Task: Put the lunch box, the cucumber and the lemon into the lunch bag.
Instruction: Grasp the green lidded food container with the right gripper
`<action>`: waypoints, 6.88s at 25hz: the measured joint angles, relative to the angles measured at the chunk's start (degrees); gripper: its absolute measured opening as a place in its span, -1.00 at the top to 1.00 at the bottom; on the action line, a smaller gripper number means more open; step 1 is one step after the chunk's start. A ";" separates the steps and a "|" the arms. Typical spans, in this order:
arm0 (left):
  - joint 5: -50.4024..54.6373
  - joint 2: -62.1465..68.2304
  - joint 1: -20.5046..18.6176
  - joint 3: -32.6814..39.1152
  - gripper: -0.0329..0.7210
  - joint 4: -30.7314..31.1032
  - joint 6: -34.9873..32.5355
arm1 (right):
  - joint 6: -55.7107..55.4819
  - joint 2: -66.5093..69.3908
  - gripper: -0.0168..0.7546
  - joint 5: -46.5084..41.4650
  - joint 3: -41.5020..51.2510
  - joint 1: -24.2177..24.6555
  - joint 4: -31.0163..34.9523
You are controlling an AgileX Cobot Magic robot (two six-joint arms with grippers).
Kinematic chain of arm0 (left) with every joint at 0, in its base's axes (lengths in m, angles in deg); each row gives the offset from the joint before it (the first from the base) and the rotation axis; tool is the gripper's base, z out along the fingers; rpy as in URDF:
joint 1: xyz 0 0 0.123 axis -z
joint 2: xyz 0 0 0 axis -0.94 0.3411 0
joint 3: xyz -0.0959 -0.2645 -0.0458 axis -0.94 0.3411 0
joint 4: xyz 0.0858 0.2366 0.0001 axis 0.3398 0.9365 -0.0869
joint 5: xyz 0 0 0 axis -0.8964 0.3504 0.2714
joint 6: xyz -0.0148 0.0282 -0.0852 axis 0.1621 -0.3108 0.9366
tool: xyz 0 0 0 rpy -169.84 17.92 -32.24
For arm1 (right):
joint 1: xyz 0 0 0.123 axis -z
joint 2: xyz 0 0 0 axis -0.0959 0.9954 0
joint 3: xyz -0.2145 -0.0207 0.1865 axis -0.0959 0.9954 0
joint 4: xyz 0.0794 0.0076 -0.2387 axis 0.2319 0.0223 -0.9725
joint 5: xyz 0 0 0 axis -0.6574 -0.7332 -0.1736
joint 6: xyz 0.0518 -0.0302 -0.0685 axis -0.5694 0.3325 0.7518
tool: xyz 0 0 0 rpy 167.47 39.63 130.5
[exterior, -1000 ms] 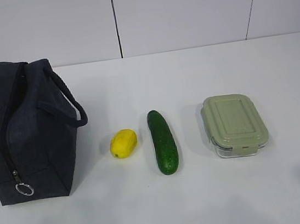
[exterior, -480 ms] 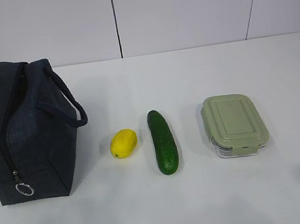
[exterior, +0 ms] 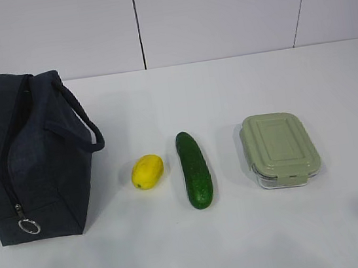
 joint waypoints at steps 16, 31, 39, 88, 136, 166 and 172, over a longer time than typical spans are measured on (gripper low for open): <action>0.00 0.00 0.00 0.00 0.28 0.00 0.00 | 0.00 0.00 -0.05 0.00 0.00 0.00 -0.06; 0.00 0.00 0.00 0.00 0.28 3.70 0.00 | -2.01 14.58 -0.05 5.40 -1.31 0.00 16.85; 0.00 0.00 -0.11 0.00 0.28 3.70 0.00 | 12.92 34.21 -0.04 10.55 -2.67 -0.03 38.82; 0.00 0.00 -0.11 0.00 0.28 3.72 0.00 | 61.75 113.91 -0.72 -1.71 -33.84 19.54 62.37; 0.00 0.00 -0.11 0.00 0.28 3.72 0.00 | 70.45 129.39 -0.72 -1.14 -41.07 19.54 70.35; 0.00 0.00 -0.11 0.00 0.28 3.72 0.00 | 71.61 130.12 -0.71 -1.24 -41.07 16.07 72.21; 0.00 0.00 -0.11 0.00 0.28 3.72 0.00 | 71.61 130.12 -0.60 -1.50 -41.07 15.98 71.80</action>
